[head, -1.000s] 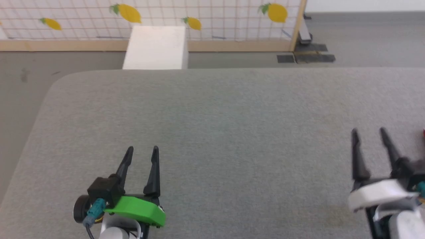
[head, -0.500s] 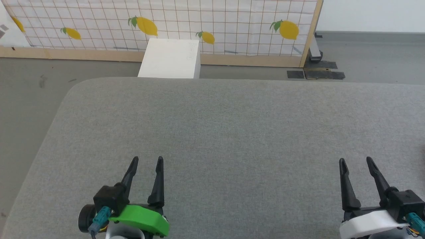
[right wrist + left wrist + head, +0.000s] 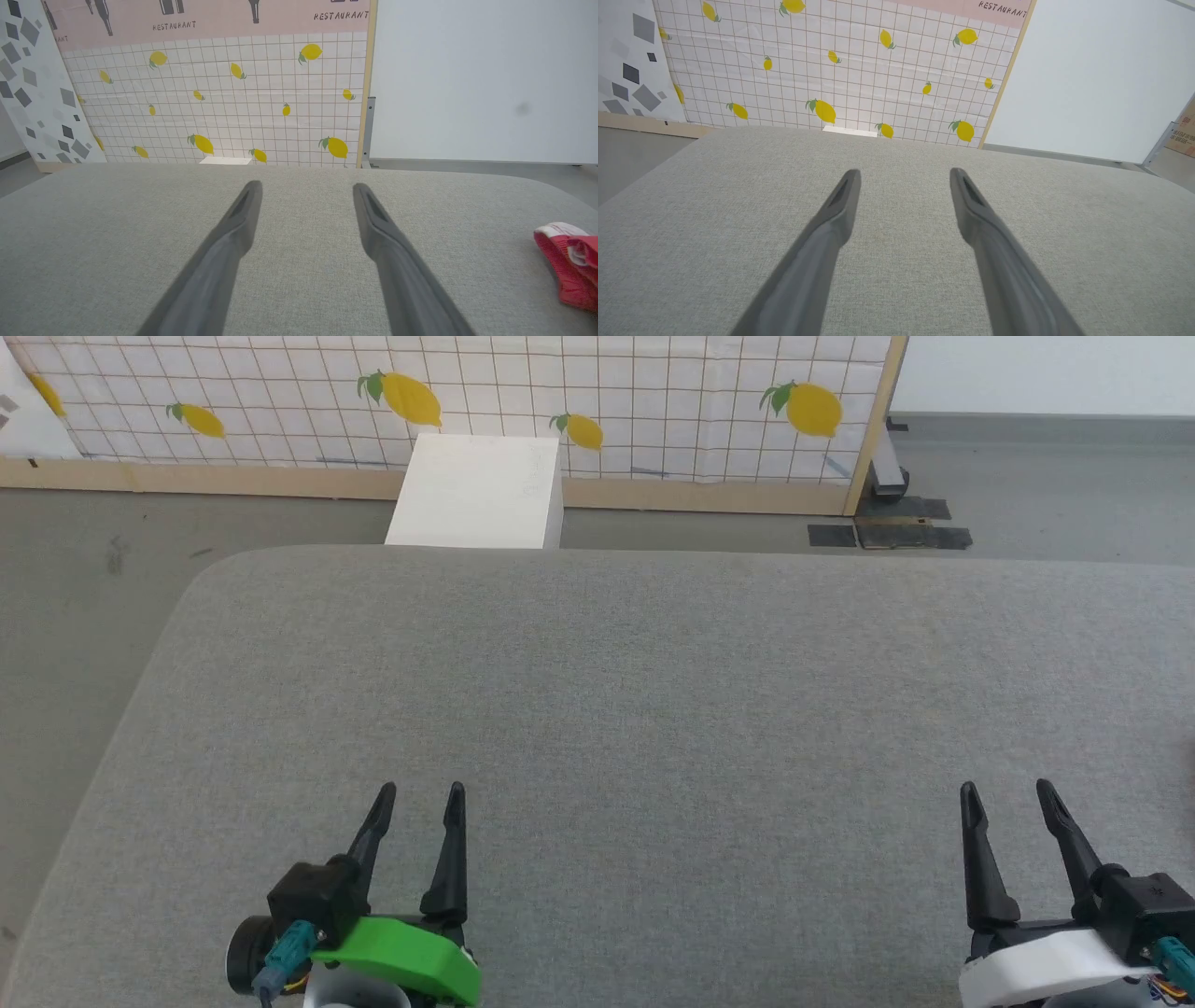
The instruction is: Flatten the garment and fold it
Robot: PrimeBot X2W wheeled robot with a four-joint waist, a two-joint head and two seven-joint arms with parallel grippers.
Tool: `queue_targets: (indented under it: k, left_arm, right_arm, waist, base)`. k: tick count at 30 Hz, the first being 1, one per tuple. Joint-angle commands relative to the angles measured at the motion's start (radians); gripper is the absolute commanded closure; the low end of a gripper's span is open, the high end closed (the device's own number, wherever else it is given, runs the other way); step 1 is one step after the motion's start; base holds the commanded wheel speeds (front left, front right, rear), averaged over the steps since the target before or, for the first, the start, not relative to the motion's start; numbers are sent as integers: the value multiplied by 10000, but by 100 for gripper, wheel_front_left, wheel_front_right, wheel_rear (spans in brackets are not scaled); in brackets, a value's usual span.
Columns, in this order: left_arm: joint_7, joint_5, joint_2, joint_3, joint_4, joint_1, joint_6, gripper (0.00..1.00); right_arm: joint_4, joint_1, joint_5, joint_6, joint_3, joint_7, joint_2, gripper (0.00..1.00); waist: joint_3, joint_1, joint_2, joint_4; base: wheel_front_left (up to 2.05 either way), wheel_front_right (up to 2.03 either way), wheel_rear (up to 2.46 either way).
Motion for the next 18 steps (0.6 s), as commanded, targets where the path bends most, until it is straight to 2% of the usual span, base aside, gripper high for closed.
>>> queue_targets:
  k: [1, 18]
  left_arm:
    - [-47, -85, -29, 12, 13, 1, 74, 0]
    - [-47, -139, -30, 18, 69, -32, 29, 0]
  right_arm:
    - [-52, 43, 97, -13, -8, -84, 25, 0]
    - [-181, 80, 266, -13, -3, -87, 25, 0]
  waist:
    - [9, 1, 0, -12]
    - [15, 1, 0, 16]
  base:
    - [0, 0, 0]
    - [0, 0, 0]
